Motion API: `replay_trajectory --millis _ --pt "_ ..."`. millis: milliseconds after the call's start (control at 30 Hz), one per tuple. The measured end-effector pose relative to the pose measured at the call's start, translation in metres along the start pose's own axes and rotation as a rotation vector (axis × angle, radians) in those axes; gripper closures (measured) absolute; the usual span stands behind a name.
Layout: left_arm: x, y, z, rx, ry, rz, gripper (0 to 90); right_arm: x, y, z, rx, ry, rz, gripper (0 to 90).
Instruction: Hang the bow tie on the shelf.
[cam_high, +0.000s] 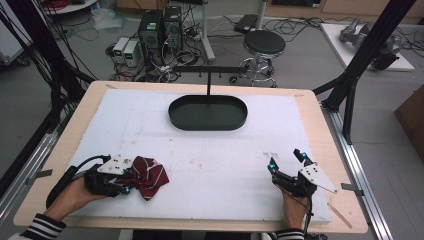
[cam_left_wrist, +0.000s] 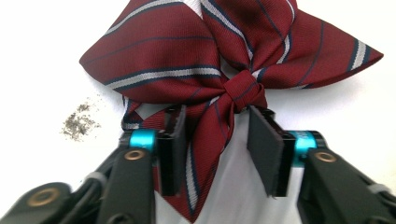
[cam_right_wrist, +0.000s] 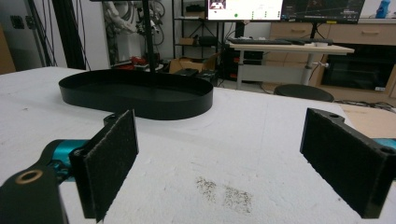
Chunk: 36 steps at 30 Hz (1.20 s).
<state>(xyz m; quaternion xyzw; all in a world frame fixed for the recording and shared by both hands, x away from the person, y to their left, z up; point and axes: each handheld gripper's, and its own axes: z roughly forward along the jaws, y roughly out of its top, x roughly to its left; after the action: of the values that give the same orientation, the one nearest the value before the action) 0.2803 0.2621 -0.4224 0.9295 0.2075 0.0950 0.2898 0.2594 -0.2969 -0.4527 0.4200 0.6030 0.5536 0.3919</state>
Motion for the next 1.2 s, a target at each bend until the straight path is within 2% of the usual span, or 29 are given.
replay_trajectory --millis 67,100,267,400,733,900,1200 --pt "0.002 -0.001 -0.001 -0.003 -0.005 -0.016 70.8 0.0 0.0 0.0 -0.001 0.0 -0.001 10.4" --pt "0.002 -0.001 -0.001 -0.002 0.001 -0.014 77.2 0.0 0.0 0.0 -0.001 0.001 0.0 10.4" --pt "0.0 0.001 -0.001 -0.021 0.011 -0.01 82.1 0.0 0.0 0.0 -0.002 0.001 0.001 10.4" --pt "-0.001 0.003 -0.005 -0.062 0.025 -0.01 83.5 0.0 0.0 0.0 -0.002 0.001 0.0 10.4" --pt "0.004 0.014 -0.019 -0.224 0.059 -0.053 84.2 0.0 0.0 0.0 -0.001 0.0 0.003 10.4" --pt "0.008 0.021 -0.021 -0.285 0.064 -0.081 84.2 0.0 0.0 0.0 -0.001 -0.001 0.001 10.4" --pt "0.015 0.039 -0.026 -0.369 0.083 -0.105 84.2 0.0 0.0 0.0 0.0 0.001 0.008 10.4"
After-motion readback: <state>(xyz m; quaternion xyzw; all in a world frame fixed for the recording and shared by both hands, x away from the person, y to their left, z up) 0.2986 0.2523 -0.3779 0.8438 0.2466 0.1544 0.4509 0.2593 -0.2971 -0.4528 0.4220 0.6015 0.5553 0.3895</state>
